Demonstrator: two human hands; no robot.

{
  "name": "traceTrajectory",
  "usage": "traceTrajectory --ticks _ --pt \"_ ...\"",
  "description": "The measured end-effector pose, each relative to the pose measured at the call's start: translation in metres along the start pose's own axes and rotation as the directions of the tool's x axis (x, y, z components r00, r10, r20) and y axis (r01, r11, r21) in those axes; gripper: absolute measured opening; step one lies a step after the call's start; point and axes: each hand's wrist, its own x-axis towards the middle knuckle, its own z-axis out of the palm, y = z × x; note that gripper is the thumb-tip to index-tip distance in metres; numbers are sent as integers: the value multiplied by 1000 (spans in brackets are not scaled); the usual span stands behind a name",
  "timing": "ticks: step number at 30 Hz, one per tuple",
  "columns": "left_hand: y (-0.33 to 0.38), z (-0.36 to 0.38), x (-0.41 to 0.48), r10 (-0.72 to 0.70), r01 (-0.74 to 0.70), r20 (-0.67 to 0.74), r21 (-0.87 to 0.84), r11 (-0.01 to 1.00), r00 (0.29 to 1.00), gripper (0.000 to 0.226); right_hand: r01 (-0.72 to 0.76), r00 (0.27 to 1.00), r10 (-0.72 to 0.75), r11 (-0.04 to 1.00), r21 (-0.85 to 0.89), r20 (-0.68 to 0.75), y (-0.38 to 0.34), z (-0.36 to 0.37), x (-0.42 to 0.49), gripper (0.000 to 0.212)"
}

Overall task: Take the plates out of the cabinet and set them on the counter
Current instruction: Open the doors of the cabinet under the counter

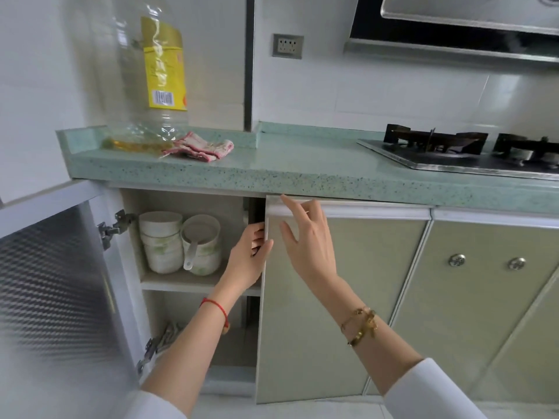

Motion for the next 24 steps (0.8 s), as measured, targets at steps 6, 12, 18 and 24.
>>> traceTrajectory --ticks 6,12,18,24 --pt "20 -6 -68 133 -131 7 -116 985 991 14 66 997 -61 993 94 -57 -10 -29 -38 44" --pt "50 18 -136 193 -145 117 -334 931 974 12 78 985 -53 986 146 -167 -13 -85 -90 40" --pt "75 61 -173 186 -55 206 -514 856 961 27 106 983 -85 986 127 -161 4 -157 -128 30" --pt "104 130 -202 222 -47 244 -565 824 944 36 96 975 -94 995 1 -203 32 -227 -163 30"
